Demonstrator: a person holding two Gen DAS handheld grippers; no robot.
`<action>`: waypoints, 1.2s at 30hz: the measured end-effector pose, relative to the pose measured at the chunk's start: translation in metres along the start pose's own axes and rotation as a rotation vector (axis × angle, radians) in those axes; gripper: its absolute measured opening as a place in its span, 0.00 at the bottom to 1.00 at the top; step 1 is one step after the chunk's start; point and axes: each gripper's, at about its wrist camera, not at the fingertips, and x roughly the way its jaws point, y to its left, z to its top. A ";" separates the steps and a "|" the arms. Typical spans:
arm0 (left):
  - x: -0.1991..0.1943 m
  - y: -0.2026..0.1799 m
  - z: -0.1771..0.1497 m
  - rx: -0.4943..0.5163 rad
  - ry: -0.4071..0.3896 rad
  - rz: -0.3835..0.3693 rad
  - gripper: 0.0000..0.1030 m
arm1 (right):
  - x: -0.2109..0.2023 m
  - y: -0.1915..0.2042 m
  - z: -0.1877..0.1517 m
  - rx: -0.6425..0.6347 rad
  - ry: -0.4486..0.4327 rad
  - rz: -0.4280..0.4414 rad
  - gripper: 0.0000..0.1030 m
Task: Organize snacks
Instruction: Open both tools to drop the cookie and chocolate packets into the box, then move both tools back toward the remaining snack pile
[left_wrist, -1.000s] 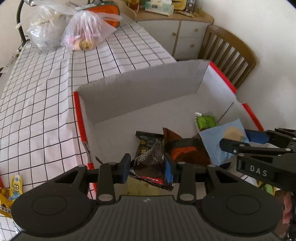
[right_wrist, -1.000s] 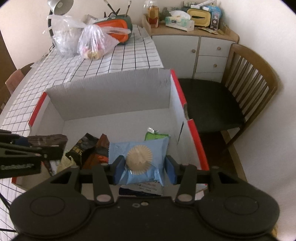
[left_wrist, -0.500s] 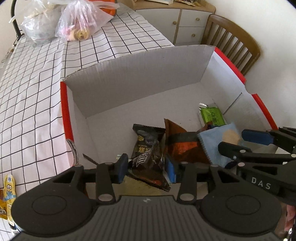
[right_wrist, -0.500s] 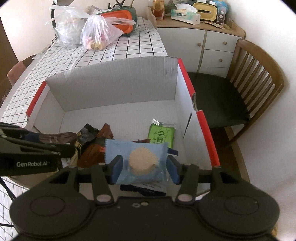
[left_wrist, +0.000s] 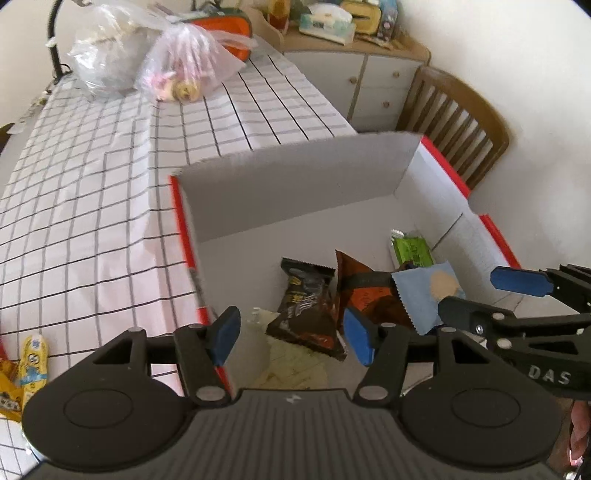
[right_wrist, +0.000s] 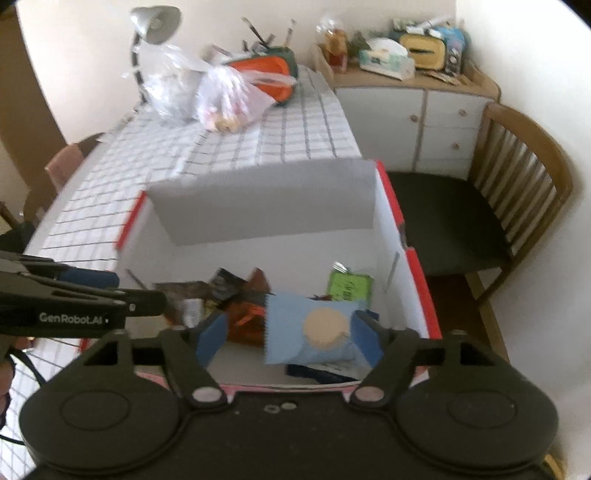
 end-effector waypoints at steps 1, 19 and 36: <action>-0.006 0.003 -0.002 -0.001 -0.011 0.004 0.60 | -0.005 0.004 0.000 -0.009 -0.013 0.004 0.82; -0.090 0.062 -0.042 -0.098 -0.157 0.048 0.72 | -0.044 0.078 0.009 -0.077 -0.098 0.160 0.97; -0.112 0.176 -0.101 -0.307 -0.151 0.186 0.75 | -0.008 0.168 0.011 -0.181 -0.029 0.256 1.00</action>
